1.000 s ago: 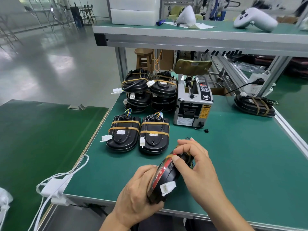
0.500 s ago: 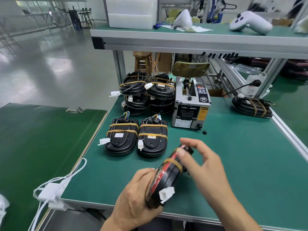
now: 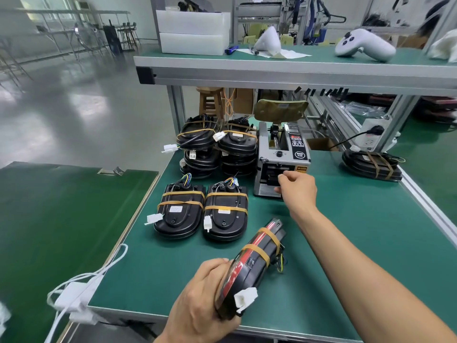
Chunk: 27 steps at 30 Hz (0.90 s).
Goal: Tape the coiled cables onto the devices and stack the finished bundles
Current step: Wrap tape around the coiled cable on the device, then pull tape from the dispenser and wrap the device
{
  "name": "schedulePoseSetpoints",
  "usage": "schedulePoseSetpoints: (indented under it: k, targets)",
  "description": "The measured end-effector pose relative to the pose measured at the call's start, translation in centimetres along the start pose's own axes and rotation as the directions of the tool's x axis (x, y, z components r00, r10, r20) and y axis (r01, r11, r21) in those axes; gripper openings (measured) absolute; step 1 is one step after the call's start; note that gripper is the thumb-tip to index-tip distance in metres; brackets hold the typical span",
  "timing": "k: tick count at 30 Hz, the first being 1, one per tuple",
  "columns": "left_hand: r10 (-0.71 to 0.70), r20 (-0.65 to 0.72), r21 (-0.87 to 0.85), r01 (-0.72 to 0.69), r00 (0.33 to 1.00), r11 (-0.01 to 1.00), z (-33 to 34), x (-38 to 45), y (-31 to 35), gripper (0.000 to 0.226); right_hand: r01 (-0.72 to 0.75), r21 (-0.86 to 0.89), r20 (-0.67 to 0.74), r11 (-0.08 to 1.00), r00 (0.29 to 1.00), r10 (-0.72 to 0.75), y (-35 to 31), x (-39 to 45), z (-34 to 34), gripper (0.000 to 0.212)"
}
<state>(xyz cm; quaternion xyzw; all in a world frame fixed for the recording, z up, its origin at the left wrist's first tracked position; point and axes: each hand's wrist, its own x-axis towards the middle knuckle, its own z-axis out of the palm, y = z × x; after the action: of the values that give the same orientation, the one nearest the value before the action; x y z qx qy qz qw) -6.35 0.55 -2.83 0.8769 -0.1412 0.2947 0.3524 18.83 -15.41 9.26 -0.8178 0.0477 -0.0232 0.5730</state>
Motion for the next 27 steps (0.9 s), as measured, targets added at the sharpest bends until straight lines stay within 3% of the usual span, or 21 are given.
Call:
schedulePoseSetpoints:
  k: [8,16,27]
  targets:
    - [0.009,0.031,-0.022,-0.008,0.999,1.0,-0.3,0.0,0.0,0.077,-0.095,0.067,-0.079,0.993,0.992,0.1,-0.6,0.5,1.6,0.028]
    - [-0.001,0.031,-0.027,0.002,1.0,1.0,-0.5,0.0,0.4,0.074,-0.25,0.285,-0.163,0.925,0.939,0.304,-1.2,1.5,2.5,0.013]
    - [0.002,0.007,0.011,-0.002,1.0,1.0,-0.4,0.1,0.4,0.068,-0.289,0.408,-0.208,0.866,0.894,0.396,-1.0,2.0,3.8,0.016]
